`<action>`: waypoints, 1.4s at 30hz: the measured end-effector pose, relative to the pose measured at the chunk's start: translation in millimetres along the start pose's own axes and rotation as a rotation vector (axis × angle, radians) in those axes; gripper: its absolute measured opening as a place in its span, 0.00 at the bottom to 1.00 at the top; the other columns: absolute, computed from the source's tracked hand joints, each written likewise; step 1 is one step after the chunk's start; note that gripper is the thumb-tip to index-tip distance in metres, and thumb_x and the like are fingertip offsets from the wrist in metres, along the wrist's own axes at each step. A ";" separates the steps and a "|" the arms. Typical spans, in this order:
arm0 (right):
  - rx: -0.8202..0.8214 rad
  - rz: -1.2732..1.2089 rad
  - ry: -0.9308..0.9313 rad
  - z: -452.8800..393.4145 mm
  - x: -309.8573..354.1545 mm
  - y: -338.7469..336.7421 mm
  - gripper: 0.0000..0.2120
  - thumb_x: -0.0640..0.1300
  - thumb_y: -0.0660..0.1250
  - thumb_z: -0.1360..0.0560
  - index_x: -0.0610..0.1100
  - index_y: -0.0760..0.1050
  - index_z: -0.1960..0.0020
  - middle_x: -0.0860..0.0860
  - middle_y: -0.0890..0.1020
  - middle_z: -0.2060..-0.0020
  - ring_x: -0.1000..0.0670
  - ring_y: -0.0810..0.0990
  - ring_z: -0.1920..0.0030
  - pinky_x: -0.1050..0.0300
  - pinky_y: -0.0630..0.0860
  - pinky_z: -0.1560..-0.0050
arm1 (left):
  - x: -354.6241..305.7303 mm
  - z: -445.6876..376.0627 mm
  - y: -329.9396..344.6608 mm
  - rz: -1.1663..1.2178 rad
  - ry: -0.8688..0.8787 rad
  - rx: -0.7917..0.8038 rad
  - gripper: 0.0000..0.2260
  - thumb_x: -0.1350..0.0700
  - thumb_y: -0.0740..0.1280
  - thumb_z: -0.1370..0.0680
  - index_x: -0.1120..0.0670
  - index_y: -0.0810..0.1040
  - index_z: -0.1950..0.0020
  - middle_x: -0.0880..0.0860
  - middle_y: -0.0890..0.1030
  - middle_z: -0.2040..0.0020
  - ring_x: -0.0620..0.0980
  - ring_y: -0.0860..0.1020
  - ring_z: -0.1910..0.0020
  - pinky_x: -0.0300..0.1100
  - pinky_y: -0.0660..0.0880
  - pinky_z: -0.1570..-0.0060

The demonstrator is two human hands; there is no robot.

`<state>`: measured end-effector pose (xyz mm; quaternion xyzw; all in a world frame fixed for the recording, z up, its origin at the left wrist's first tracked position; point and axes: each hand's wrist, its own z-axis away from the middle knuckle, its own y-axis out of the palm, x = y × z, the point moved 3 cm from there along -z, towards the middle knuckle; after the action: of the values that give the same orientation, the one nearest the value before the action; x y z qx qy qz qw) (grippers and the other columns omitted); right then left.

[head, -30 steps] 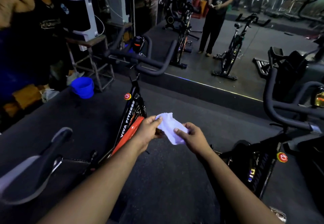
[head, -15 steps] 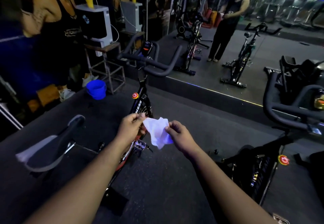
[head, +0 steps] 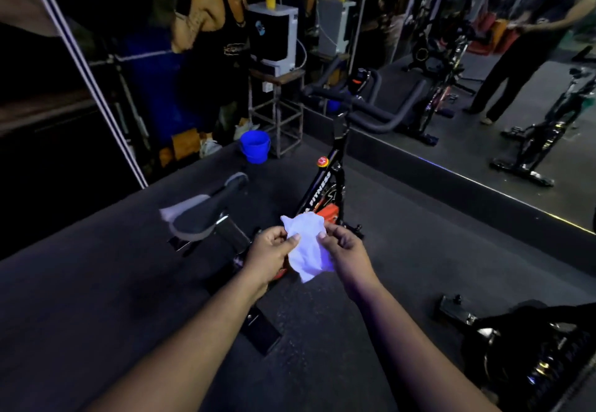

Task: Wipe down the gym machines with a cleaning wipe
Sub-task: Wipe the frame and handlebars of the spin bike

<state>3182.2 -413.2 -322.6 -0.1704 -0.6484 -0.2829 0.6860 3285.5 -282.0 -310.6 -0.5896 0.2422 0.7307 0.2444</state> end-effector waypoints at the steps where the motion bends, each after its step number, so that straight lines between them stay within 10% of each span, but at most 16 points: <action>1: 0.067 -0.006 0.015 1.1 -0.5 10.9 0.14 0.43 0.69 0.21 0.39 0.80 0.37 0.39 0.85 0.45 0.39 0.84 0.45 0.43 0.79 0.41 | -2.9 3.9 -12.1 0.011 0.024 -0.013 0.07 0.63 0.68 0.19 0.56 0.79 0.56 0.50 0.84 0.62 0.45 0.80 0.63 0.38 0.75 0.64; 9: 0.266 -0.079 0.076 8.4 10.7 133.8 0.13 0.34 0.68 0.22 0.35 0.79 0.37 0.35 0.84 0.46 0.44 0.85 0.55 0.55 0.81 0.56 | -22.7 28.3 -142.0 0.023 0.013 0.133 0.10 0.64 0.68 0.19 0.57 0.77 0.39 0.56 0.85 0.45 0.49 0.84 0.51 0.40 0.80 0.60; 19: 0.265 -0.071 0.024 5.0 10.3 261.1 0.14 0.32 0.71 0.26 0.39 0.81 0.41 0.39 0.85 0.51 0.44 0.82 0.58 0.52 0.78 0.58 | -66.7 25.4 -283.3 -0.210 0.285 0.159 0.15 0.78 0.64 0.26 0.63 0.85 0.52 0.50 0.85 0.52 0.40 0.81 0.52 0.34 0.77 0.51; 28: 0.102 0.092 -0.006 -35.6 -29.2 281.6 0.07 0.28 0.65 0.23 0.35 0.81 0.50 0.42 0.81 0.64 0.49 0.74 0.67 0.57 0.69 0.66 | -22.3 -6.8 -311.8 0.126 -0.242 0.129 0.13 0.47 0.62 0.16 0.52 0.78 0.37 0.54 0.84 0.48 0.48 0.82 0.55 0.44 0.78 0.54; 33: 0.077 0.173 0.000 -75.4 -44.5 284.1 0.09 0.25 0.62 0.24 0.32 0.79 0.50 0.48 0.82 0.67 0.52 0.75 0.70 0.60 0.72 0.69 | -6.4 -51.6 -316.2 -0.125 -0.132 0.022 0.12 0.60 0.72 0.21 0.59 0.79 0.38 0.57 0.84 0.47 0.48 0.81 0.53 0.35 0.78 0.61; 37: -0.016 0.316 -0.051 -109.7 -57.7 280.7 0.15 0.28 0.63 0.26 0.44 0.81 0.50 0.50 0.84 0.60 0.52 0.79 0.64 0.57 0.75 0.63 | -3.3 -91.8 -320.0 -0.184 -0.082 -0.075 0.08 0.64 0.72 0.22 0.56 0.79 0.45 0.58 0.79 0.55 0.47 0.77 0.60 0.35 0.75 0.68; 42: -0.028 0.802 -0.398 -123.5 -57.7 300.1 0.24 0.35 0.61 0.25 0.43 0.74 0.29 0.48 0.74 0.29 0.53 0.71 0.29 0.66 0.62 0.29 | 13.1 -132.6 -318.6 -0.239 -0.095 -0.104 0.09 0.64 0.72 0.22 0.53 0.79 0.47 0.58 0.79 0.56 0.51 0.79 0.57 0.42 0.76 0.61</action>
<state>3463.0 -243.0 -352.0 -0.4688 -0.6465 0.0352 0.6009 3586.4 -123.1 -369.2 -0.5909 0.1203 0.7350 0.3101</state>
